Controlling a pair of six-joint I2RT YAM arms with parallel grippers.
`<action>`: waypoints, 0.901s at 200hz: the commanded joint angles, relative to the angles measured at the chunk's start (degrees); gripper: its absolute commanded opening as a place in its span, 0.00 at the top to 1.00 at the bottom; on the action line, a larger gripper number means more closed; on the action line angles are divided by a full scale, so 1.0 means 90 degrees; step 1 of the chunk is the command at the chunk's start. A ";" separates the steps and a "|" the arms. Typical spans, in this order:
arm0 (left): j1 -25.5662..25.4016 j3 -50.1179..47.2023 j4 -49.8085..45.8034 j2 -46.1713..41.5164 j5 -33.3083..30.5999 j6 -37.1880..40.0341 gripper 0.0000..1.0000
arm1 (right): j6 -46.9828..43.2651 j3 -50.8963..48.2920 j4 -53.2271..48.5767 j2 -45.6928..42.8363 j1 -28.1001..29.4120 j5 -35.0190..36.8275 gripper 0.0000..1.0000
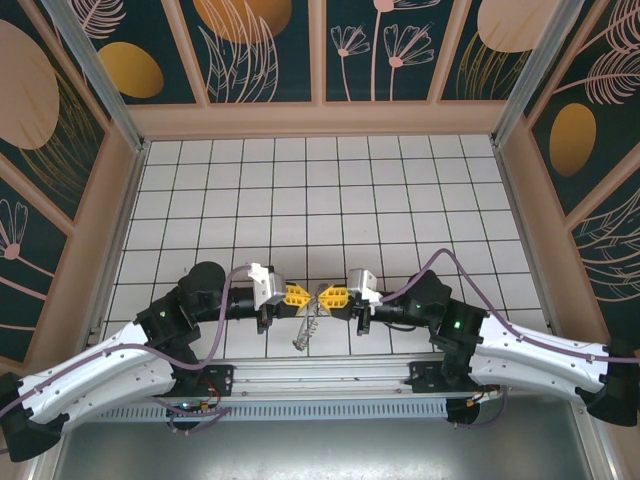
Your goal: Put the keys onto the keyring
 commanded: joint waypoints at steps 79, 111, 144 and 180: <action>-0.0010 0.0073 0.0426 -0.0054 0.0060 -0.0137 1.00 | -0.0172 -0.0022 0.0105 0.0135 0.0044 -0.0055 1.00; -0.0012 0.0111 0.0423 -0.0002 -0.0002 -0.0213 1.00 | -0.0257 -0.0013 0.0102 0.0146 0.0074 -0.0077 1.00; -0.0016 0.0332 0.0221 0.0184 0.0019 -0.0265 1.00 | -0.0622 0.0002 0.0017 0.0219 0.0234 0.0223 1.00; -0.0015 0.0415 0.0257 0.0202 0.0019 -0.0403 1.00 | -0.1102 0.0005 -0.0018 0.0264 0.0671 0.1114 1.00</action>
